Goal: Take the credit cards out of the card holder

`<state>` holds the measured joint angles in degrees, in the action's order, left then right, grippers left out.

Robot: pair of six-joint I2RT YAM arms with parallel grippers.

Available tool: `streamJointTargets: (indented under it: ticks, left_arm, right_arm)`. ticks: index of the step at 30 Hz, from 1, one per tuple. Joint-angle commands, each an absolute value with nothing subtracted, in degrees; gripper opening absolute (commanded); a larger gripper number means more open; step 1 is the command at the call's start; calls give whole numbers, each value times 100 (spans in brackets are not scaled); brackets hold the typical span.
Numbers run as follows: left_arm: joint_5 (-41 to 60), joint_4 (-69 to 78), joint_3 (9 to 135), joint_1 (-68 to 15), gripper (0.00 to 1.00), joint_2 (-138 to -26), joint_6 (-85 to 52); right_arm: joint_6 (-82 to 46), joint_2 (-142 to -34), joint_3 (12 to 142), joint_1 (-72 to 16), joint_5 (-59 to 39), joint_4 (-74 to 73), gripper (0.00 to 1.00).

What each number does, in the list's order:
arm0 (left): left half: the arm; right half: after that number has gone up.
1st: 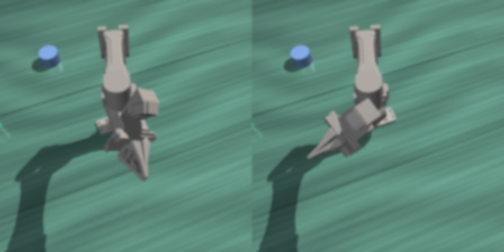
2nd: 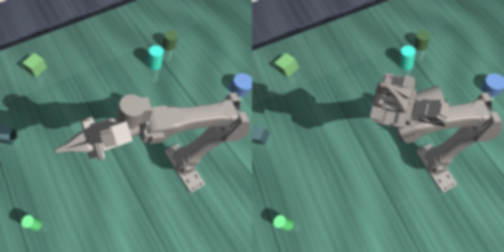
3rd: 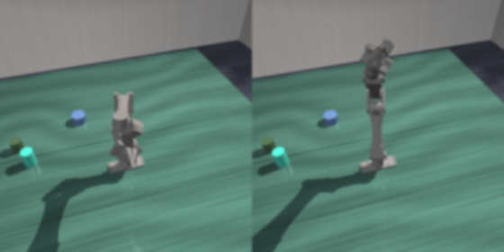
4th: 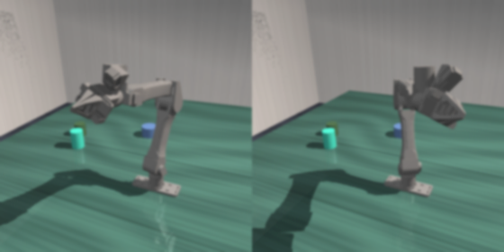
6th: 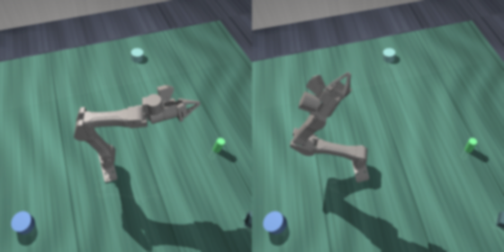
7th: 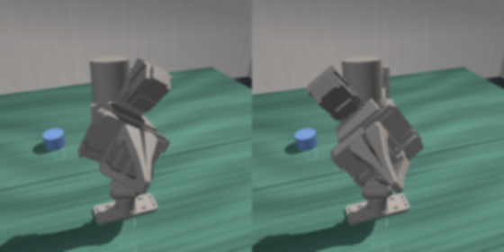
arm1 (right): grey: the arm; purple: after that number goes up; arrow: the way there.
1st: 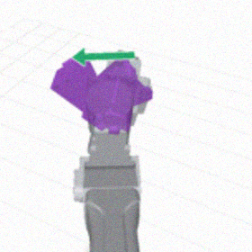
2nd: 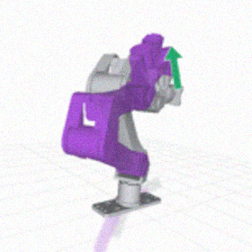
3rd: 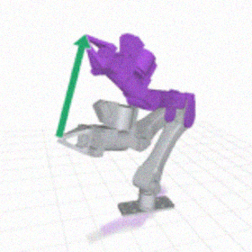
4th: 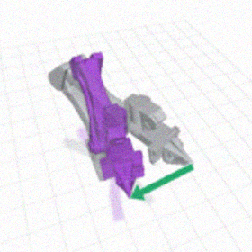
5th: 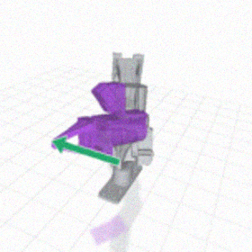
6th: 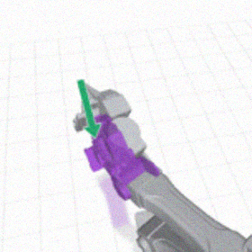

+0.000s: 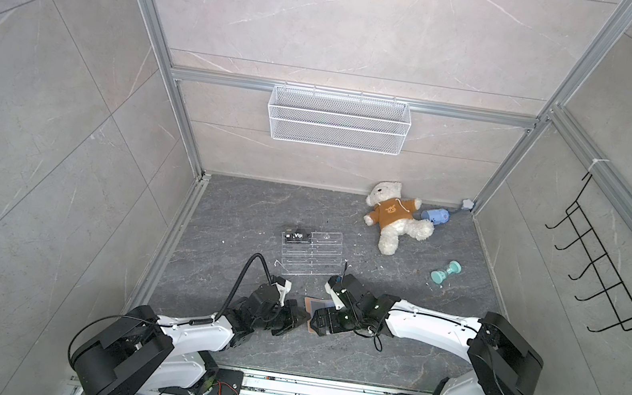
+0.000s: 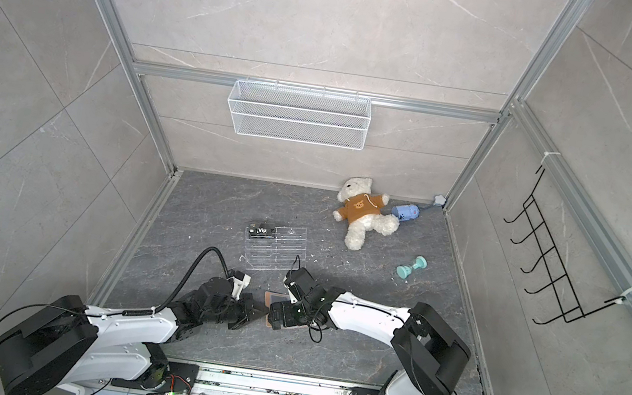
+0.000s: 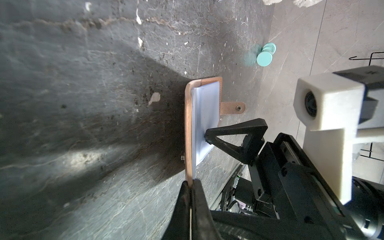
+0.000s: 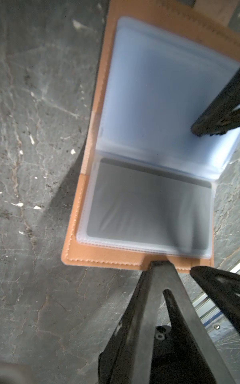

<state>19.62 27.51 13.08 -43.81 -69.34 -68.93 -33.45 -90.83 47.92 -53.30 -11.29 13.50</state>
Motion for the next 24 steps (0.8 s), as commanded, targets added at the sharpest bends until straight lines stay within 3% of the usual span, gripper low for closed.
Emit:
streamJointTargets:
  ticks: [1,24]
  left_arm:
    - [1986,2936,1479,-4416,0,-6830,-6724]
    - [1984,2936,1459,-4442,0,-6801,-6671]
  right_arm:
    - [-3306,-9227,4917,-5361,-1003,1520,98]
    - [-3382,-9373,5012,-5360,-744,1732,87]
